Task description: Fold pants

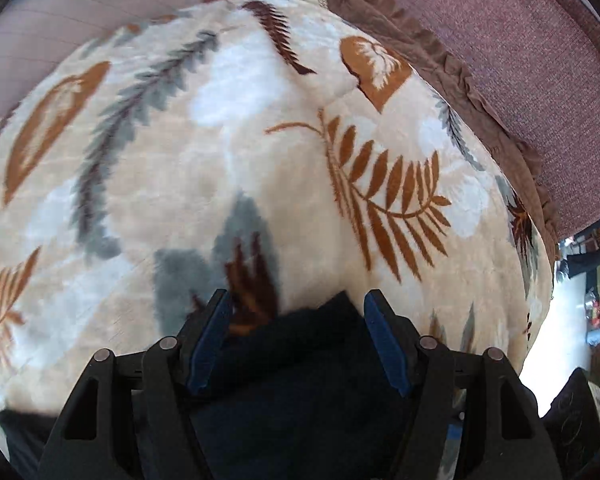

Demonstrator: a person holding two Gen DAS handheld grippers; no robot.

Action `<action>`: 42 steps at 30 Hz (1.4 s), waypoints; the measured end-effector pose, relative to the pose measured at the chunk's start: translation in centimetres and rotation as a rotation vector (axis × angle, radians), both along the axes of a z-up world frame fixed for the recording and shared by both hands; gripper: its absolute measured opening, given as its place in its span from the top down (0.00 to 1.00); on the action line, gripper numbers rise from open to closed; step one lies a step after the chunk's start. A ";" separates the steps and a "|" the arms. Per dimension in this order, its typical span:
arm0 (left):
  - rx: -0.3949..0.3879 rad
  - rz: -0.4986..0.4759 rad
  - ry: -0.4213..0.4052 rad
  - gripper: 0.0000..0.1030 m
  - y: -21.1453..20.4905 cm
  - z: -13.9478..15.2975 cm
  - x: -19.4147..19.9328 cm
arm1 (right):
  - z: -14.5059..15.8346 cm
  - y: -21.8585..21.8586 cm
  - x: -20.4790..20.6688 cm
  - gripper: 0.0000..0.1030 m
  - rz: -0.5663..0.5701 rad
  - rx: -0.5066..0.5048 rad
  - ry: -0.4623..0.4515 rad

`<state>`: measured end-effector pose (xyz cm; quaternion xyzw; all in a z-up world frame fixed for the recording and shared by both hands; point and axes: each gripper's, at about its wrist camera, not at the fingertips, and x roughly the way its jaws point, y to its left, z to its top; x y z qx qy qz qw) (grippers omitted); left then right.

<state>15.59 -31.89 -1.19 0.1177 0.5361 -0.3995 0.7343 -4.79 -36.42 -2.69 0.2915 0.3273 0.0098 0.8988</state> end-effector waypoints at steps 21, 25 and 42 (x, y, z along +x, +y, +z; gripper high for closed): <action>-0.092 -0.093 -0.080 0.92 4.5 6.1 -3.2 | 3.5 2.9 2.9 0.82 0.097 0.023 -0.082; -0.181 0.011 -0.058 0.92 10.6 7.2 -2.7 | 5.2 6.4 4.0 0.82 0.189 -0.018 -0.105; -0.359 0.481 0.095 0.85 32.3 1.4 -0.5 | 2.0 21.6 10.1 0.70 0.569 -0.212 0.003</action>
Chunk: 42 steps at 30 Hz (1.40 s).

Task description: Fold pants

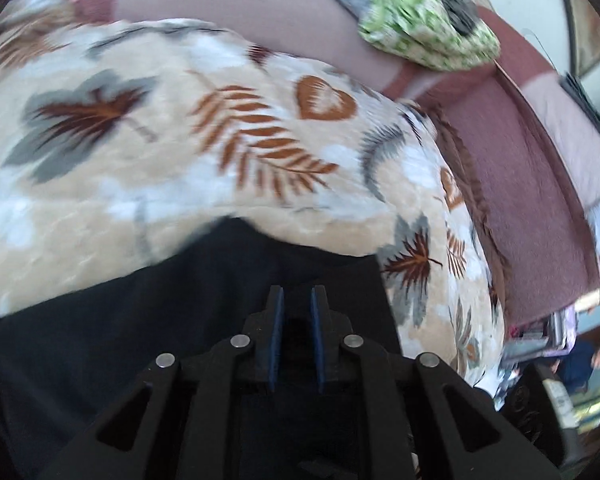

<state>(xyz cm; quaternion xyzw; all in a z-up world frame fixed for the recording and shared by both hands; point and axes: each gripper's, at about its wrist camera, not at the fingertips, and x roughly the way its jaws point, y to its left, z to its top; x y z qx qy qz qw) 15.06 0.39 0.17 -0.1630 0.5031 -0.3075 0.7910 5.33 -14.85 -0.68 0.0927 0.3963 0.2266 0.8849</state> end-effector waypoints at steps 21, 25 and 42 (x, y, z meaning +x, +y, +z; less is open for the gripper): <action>0.040 0.384 -0.025 0.46 10.9 -0.1 -11.1 | 4.7 -1.0 -4.0 0.26 0.031 0.123 -0.026; 0.096 0.440 0.002 0.46 11.9 -0.4 -13.5 | 3.8 -0.3 -1.1 0.26 0.025 0.241 0.062; 0.174 0.573 -0.120 0.34 14.7 5.0 -18.8 | 3.0 2.1 -0.7 0.25 0.090 0.377 0.180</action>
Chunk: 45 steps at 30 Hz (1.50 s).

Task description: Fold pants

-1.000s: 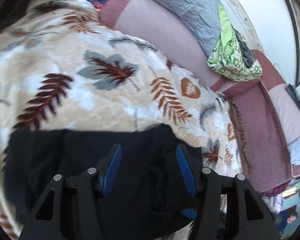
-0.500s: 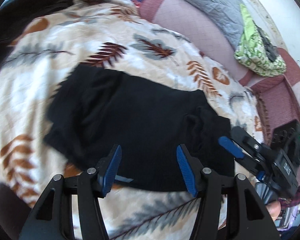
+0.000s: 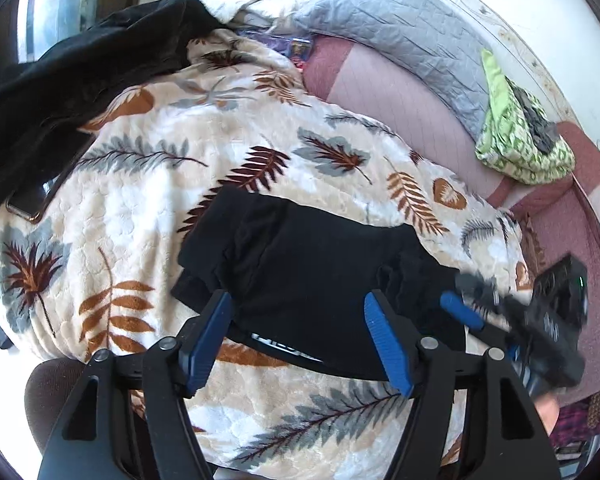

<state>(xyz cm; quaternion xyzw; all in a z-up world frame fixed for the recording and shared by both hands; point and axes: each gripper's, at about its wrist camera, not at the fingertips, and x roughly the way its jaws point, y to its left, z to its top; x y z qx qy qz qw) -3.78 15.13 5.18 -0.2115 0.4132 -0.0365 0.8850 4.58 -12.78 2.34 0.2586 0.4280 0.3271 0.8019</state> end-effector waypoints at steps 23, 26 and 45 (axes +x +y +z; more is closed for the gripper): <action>0.055 -0.191 0.071 0.28 -8.4 -1.8 1.4 | -0.6 -9.3 -2.6 0.21 -0.255 -0.225 -0.084; 0.037 -0.246 0.076 0.28 -10.6 -2.4 2.7 | -0.8 -10.7 -4.1 0.21 -0.289 -0.277 -0.105; 0.136 -0.359 0.132 0.28 -15.4 -7.5 5.2 | -5.1 -10.8 -7.2 0.21 -0.370 -0.661 -0.149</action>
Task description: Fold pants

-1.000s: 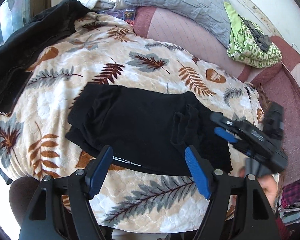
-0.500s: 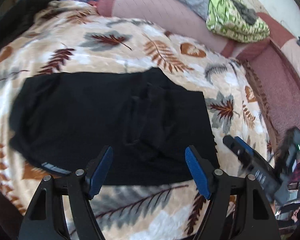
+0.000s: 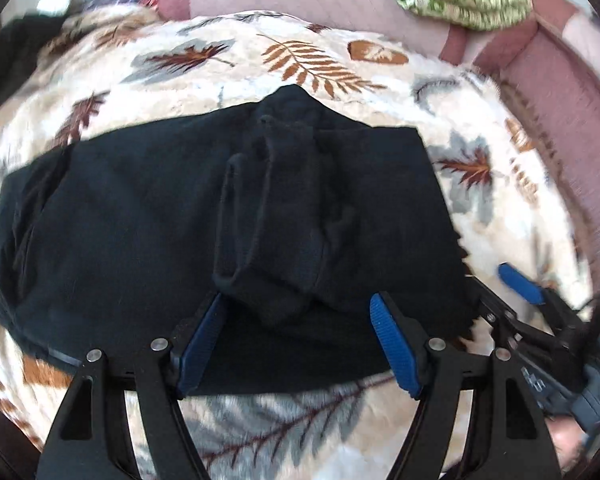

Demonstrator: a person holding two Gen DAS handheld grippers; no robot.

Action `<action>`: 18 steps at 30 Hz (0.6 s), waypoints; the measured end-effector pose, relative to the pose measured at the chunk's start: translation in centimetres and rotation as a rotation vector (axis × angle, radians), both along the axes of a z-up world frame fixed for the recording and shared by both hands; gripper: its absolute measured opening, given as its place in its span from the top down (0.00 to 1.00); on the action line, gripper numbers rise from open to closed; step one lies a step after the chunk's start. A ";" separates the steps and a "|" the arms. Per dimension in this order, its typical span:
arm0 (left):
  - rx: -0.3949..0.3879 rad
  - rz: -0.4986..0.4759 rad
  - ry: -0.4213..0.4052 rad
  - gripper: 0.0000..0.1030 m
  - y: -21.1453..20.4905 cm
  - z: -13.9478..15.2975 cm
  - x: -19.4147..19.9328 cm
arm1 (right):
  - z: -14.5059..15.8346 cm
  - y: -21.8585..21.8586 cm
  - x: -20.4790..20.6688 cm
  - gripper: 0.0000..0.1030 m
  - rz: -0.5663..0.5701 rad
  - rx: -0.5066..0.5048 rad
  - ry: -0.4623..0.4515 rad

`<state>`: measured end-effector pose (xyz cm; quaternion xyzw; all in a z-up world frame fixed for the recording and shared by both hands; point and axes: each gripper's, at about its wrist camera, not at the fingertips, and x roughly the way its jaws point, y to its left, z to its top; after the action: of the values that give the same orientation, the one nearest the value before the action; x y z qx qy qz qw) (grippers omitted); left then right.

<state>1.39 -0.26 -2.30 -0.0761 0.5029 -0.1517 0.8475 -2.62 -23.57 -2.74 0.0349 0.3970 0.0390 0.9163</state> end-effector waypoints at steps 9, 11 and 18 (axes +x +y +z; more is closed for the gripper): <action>-0.065 0.069 -0.047 0.29 2.6 1.9 -0.1 | 3.0 -1.8 -2.7 0.21 -0.061 0.091 -0.090; -0.073 0.043 -0.059 0.33 1.5 2.2 0.3 | 3.6 -1.7 -2.7 0.25 -0.034 0.144 -0.108; 0.048 0.015 0.003 0.48 -0.9 -0.2 1.2 | 2.6 0.0 -0.1 0.57 0.077 0.398 -0.008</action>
<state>2.55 -1.20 -2.52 -0.0596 0.5071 -0.1332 0.8494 -2.70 -23.54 -0.18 0.2000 0.3788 0.1518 0.8908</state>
